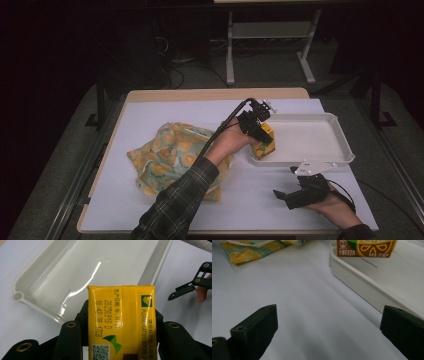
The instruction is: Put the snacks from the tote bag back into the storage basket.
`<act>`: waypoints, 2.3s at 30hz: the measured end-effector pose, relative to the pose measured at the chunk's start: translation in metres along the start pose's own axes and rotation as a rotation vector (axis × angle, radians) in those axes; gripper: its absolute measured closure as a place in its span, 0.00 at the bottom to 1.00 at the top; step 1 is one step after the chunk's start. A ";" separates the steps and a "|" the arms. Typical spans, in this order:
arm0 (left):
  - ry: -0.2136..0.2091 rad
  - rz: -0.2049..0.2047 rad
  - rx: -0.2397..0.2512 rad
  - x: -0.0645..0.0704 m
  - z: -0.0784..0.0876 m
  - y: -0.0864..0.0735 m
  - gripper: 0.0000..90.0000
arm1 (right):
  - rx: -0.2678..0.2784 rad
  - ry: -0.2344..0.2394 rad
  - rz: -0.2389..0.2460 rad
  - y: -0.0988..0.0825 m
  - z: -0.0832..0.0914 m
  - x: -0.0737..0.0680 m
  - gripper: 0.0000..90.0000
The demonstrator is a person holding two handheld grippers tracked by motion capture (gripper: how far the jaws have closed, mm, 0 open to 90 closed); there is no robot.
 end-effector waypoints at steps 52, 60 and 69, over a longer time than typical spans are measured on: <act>-0.024 -0.098 0.033 0.003 0.003 -0.008 0.38 | -0.001 0.002 -0.002 0.000 0.000 0.000 0.01; -0.028 -0.089 0.060 -0.003 0.023 -0.022 0.33 | -0.008 0.000 -0.009 -0.001 0.000 0.000 0.01; -0.014 -0.082 0.062 -0.009 0.035 -0.043 0.28 | -0.016 0.012 0.001 0.000 0.001 -0.001 0.01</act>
Point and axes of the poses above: each handheld gripper's, and its own axes: z roughly backward along the jaws, y roughly out of its top, x roughly to its right, the point moved 8 cm from there along -z, roughly forward along the jaws
